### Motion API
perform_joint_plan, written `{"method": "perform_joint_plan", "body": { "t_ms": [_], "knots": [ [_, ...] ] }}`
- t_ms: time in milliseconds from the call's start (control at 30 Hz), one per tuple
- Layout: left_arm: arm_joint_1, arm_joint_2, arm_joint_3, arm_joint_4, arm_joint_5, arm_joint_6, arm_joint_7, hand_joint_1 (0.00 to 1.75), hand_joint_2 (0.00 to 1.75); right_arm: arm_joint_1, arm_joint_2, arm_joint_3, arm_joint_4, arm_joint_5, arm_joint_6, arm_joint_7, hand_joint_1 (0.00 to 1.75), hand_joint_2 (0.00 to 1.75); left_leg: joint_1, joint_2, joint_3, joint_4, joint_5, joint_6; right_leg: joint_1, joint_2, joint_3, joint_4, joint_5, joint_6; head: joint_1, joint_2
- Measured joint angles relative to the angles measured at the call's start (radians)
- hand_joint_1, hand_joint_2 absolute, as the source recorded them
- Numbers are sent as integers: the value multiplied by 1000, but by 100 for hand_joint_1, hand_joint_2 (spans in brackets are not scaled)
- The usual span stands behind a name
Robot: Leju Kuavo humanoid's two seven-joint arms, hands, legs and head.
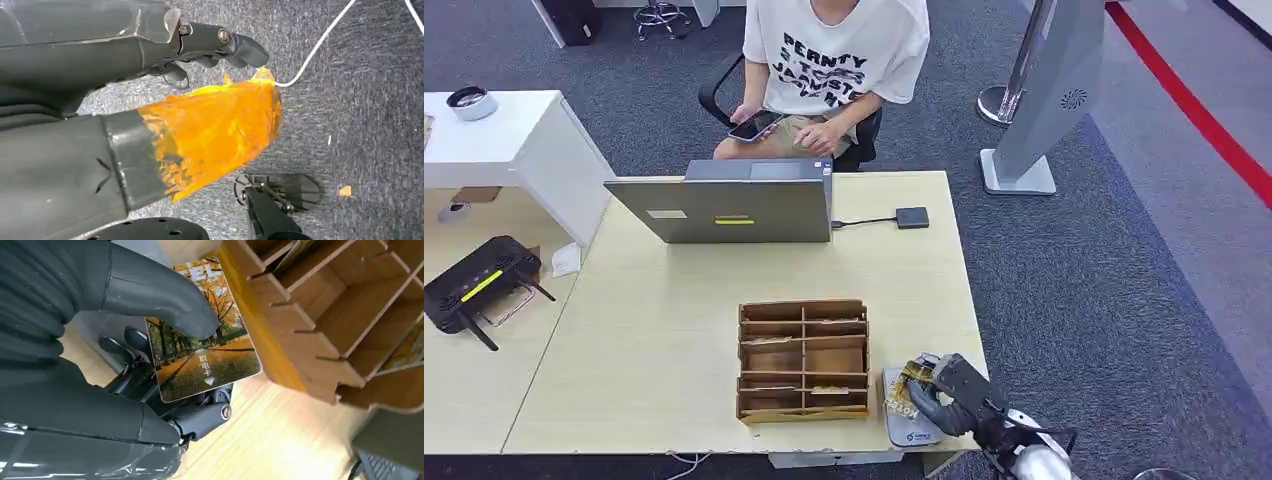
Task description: Pass the card to the sensor for recognition and then transmit it.
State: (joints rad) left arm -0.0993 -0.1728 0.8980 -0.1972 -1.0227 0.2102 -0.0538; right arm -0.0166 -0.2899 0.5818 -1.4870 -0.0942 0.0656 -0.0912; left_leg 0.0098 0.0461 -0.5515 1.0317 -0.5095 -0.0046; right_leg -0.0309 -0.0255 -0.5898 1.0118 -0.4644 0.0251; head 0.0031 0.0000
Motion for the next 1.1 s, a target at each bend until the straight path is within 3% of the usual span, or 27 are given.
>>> {"method": "perform_joint_plan", "body": {
  "t_ms": [233,667,1100],
  "knots": [
    [-2,1,-8,0,-7,-1,4,0,0,-35,5,52,35,2,-26,-5,175,175,0,0,0,0,0,0,0,0,0,0,0,0,0,0],
    [-1,2,-8,0,11,-8,-5,0,0,-54,5,82,64,149,-125,8,175,175,0,0,1,0,0,0,0,0,2,0,0,0,0,0],
    [-1,2,-8,0,24,-13,-11,0,0,-64,5,83,70,224,-134,18,175,175,0,0,2,0,0,0,0,0,2,0,0,0,0,0]
  ]
}}
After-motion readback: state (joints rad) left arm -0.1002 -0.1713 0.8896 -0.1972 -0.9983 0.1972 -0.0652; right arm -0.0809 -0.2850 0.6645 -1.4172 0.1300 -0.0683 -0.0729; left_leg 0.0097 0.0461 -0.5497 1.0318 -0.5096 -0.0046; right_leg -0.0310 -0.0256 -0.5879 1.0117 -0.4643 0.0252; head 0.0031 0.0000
